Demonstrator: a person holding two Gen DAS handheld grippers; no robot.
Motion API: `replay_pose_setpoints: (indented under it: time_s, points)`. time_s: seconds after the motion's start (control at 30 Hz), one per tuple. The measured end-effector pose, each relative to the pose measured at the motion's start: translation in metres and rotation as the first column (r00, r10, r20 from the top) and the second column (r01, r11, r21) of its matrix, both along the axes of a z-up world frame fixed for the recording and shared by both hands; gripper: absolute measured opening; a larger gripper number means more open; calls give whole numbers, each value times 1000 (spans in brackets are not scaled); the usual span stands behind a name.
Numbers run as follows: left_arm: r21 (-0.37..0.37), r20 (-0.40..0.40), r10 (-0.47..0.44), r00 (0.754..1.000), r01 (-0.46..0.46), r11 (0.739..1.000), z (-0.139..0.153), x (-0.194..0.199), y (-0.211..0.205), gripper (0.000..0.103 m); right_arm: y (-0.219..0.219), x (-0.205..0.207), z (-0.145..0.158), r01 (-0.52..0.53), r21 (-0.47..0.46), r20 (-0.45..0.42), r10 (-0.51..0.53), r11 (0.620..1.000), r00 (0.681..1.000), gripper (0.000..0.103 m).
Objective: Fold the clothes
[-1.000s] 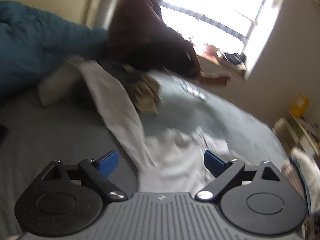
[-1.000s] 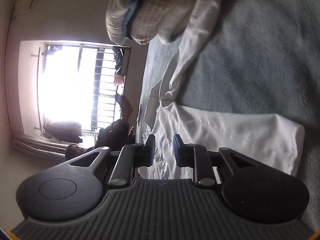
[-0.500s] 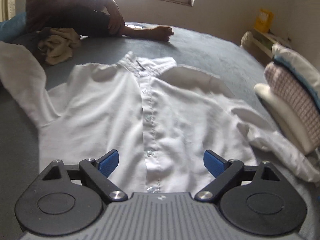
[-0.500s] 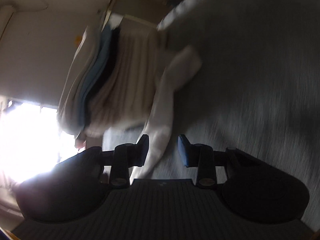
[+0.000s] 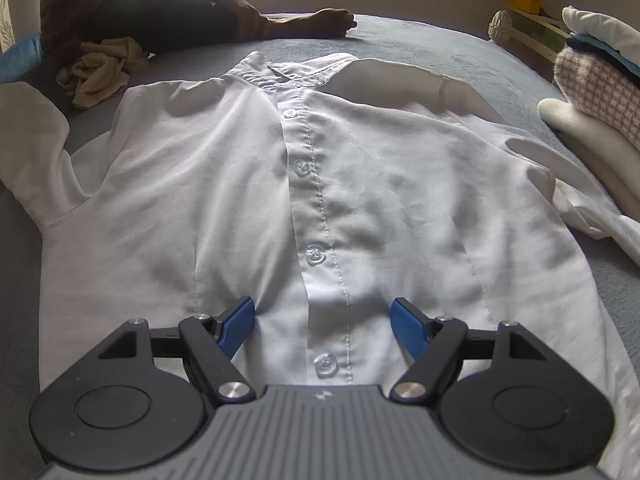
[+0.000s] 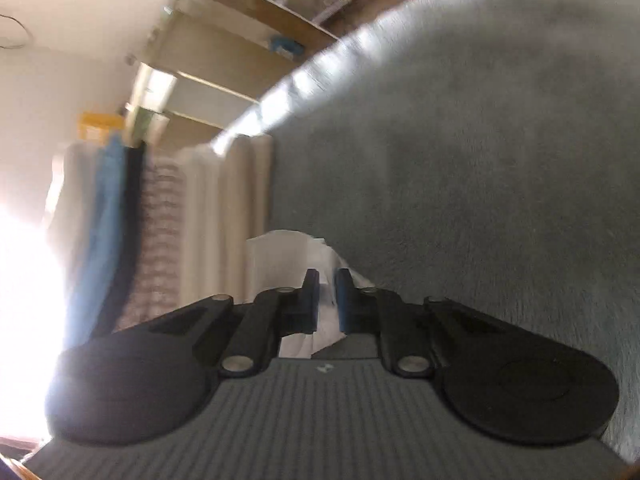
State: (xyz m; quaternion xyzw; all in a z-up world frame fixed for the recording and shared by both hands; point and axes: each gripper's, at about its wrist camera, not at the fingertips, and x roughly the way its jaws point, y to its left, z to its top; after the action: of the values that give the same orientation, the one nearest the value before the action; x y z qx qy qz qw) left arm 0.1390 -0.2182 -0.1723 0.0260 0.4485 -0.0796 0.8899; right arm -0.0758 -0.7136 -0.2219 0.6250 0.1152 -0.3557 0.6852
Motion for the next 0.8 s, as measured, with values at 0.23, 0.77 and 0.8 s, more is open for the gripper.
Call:
replay_pose_setpoints:
  time_s: [0.23, 0.77, 0.8]
  points:
    - [7, 7, -5, 1000, 5, 1000, -1, -1, 0, 76, 41, -33, 21, -163, -67, -26, 162, 984, 986, 11]
    - [107, 39, -39, 998, 34, 994, -6, -3, -13, 85, 115, 29, 22, -902, -426, -897, 161, -68, 411, 81]
    - [126, 44, -49, 998, 43, 991, -6, -4, -15, 85, 114, 39, 13, -915, -392, -914, 150, -93, 377, 81]
